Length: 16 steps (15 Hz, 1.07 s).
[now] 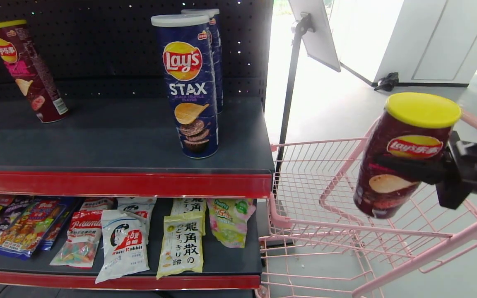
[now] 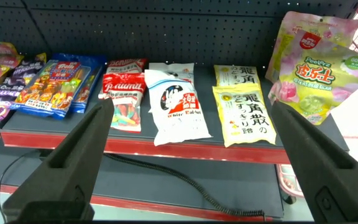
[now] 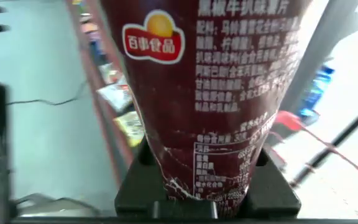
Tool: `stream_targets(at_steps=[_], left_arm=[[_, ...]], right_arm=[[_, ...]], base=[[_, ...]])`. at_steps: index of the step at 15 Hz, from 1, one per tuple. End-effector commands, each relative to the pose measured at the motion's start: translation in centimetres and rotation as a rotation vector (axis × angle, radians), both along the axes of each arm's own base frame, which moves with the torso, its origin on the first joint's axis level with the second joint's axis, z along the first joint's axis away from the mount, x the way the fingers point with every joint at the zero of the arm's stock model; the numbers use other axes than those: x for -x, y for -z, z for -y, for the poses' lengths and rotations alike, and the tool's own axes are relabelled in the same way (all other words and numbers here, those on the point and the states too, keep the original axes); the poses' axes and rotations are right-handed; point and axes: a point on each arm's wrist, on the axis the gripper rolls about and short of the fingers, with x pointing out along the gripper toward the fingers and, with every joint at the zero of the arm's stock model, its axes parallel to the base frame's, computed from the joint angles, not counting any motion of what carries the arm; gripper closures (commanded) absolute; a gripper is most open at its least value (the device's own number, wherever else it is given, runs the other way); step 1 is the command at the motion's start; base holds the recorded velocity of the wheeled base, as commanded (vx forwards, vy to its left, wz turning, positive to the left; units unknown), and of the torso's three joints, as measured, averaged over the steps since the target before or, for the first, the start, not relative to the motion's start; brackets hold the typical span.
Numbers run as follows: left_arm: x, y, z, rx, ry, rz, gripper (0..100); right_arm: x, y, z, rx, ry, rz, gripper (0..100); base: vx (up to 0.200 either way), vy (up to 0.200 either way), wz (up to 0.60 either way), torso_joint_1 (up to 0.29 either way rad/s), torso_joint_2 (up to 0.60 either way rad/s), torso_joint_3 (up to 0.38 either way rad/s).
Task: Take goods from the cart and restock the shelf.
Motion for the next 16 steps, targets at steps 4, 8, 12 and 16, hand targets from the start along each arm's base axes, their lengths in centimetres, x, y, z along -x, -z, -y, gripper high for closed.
stream_targets(at_steps=[4,8,12,16], left_arm=[[0.0,0.0,0.0,-0.001,-0.001,0.000,0],[0.0,0.0,0.0,0.000,-0.003,0.001,0],[0.0,0.0,0.0,0.001,-0.001,0.000,0],[0.0,0.0,0.0,0.001,-0.001,0.000,0]], right_arm=[[6.5,4.1,-3.5,0.045,-0.215,-0.068,100],[5.9,5.4,-5.8,0.123,-0.221,-0.064,100],[4.8,5.6,-7.6,0.146,-0.264,-0.068,100],[4.1,4.6,-8.1,0.132,-0.265,-0.039,100]], base=[[0.000,0.000,0.00,0.000,0.00,0.000],[0.000,0.000,0.00,0.000,0.00,0.000],[0.000,0.000,0.00,0.000,0.00,0.000],[0.000,0.000,0.00,0.081,-0.21,-0.129]])
